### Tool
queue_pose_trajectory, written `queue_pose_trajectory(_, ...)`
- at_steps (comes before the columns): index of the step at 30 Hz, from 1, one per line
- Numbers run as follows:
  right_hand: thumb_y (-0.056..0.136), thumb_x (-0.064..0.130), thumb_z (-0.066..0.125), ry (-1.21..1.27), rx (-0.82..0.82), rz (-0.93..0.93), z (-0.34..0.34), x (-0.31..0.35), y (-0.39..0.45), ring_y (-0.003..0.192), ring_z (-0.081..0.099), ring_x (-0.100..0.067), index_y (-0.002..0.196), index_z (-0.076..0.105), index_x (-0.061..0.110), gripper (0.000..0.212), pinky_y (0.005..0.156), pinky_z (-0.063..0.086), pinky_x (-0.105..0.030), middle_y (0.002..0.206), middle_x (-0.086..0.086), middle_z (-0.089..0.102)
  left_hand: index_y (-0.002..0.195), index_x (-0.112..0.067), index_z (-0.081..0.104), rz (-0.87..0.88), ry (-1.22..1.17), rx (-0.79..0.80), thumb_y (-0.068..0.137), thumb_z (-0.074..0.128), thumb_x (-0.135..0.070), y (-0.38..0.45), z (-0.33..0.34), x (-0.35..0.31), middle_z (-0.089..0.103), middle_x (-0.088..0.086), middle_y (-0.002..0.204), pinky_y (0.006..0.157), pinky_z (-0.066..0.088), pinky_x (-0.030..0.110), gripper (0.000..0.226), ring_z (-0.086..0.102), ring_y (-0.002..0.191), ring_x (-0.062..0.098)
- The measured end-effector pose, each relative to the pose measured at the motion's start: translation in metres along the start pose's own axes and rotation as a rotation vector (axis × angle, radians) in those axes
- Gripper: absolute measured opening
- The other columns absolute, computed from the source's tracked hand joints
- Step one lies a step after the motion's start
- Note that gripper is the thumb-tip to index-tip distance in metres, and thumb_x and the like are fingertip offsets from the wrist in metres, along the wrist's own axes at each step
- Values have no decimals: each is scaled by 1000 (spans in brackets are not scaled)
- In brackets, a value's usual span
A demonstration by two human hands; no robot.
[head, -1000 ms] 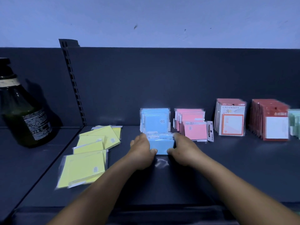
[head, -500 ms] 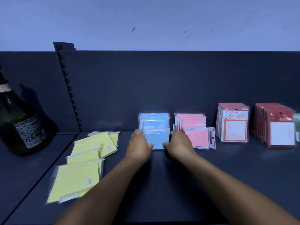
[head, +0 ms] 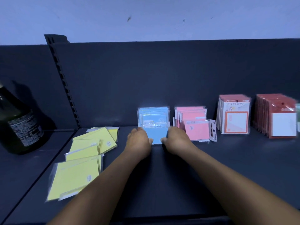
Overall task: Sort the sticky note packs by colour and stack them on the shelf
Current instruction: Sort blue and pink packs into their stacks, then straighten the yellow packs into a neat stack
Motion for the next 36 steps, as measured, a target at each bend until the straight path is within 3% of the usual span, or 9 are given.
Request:
queue_pose_trajectory(7, 90, 26, 60, -27, 4, 31, -8, 2, -12, 84, 53, -25, 93, 50, 11, 19, 66, 37, -27, 93, -6, 56, 135, -1, 35, 6, -1, 7, 92, 58, -33, -9, -8, 0, 39, 16, 139, 99, 38, 36, 58, 40, 129, 31)
queue_pose_trajectory(10, 90, 33, 59, -57, 10, 16, -11, 5, -20, 98, 55, -26, 112, 50, 10, 33, 73, 39, -29, 113, -8, 59, 136, -1, 34, 39, 50, 9, 92, 59, -35, -16, -14, 0, 39, 16, 140, 100, 37, 35, 61, 39, 130, 31)
queue_pose_trajectory(12, 92, 36, 56, -95, -15, -33, -13, 9, -27, 121, 48, -28, 132, 42, 11, 49, 89, 40, -33, 134, -9, 49, 136, -1, 35, 88, 116, -4, 92, 57, -36, -21, -21, 0, 40, 16, 139, 100, 36, 35, 60, 39, 129, 31)
queue_pose_trajectory(14, 95, 37, 49, -140, -49, -117, -15, 17, -36, 137, 31, -27, 144, 30, 11, 59, 107, 30, -35, 149, -9, 34, 133, -2, 38, 148, 191, -26, 93, 55, -36, -28, -29, 1, 43, 15, 137, 101, 35, 34, 55, 39, 128, 31)
queue_pose_trajectory(17, 99, 40, 41, -220, -30, -243, -13, 34, -50, 145, 17, -23, 152, 17, 15, 63, 116, 17, -33, 159, -3, 18, 129, -3, 42, 223, 298, -43, 95, 50, -37, -39, -45, 8, 45, 14, 134, 103, 32, 31, 48, 40, 127, 28)
queue_pose_trajectory(22, 100, 43, 37, -245, 13, -345, 0, 63, -63, 146, 17, -20, 152, 18, 16, 62, 116, 16, -34, 160, 0, 17, 131, -7, 43, 230, 379, -71, 95, 48, -40, -55, -79, 37, 44, 11, 140, 107, 29, 31, 49, 36, 133, 26)
queue_pose_trajectory(27, 100, 42, 37, -192, 70, -388, 18, 90, -70, 145, 18, -21, 152, 19, 16, 60, 116, 18, -34, 158, 0, 21, 141, -9, 36, 107, 327, -18, 98, 44, -40, -63, -112, 87, 37, 10, 148, 109, 33, 36, 54, 35, 136, 28)
queue_pose_trajectory(33, 99, 41, 39, -159, 148, -354, 39, 115, -59, 136, 36, -27, 141, 38, 16, 49, 110, 33, -38, 147, -5, 40, 135, -10, 44, 4, 305, 67, 101, 38, -33, -50, -124, 143, 51, 12, 135, 89, 41, 30, 42, 51, 117, 28)
queue_pose_trajectory(36, 99, 43, 37, -153, 162, -305, 47, 122, -44, 132, 40, -29, 142, 36, 16, 51, 106, 37, -39, 144, -6, 44, 116, -7, 53, -35, 252, 94, 102, 32, -30, -42, -124, 158, 57, 12, 119, 79, 36, 29, 34, 49, 98, 23)
Point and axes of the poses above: each hand's wrist, its own y-axis towards the middle knuckle, its own z-axis out of the palm, x = y × z, the point moved 2 cm from there along y, towards the middle knuckle
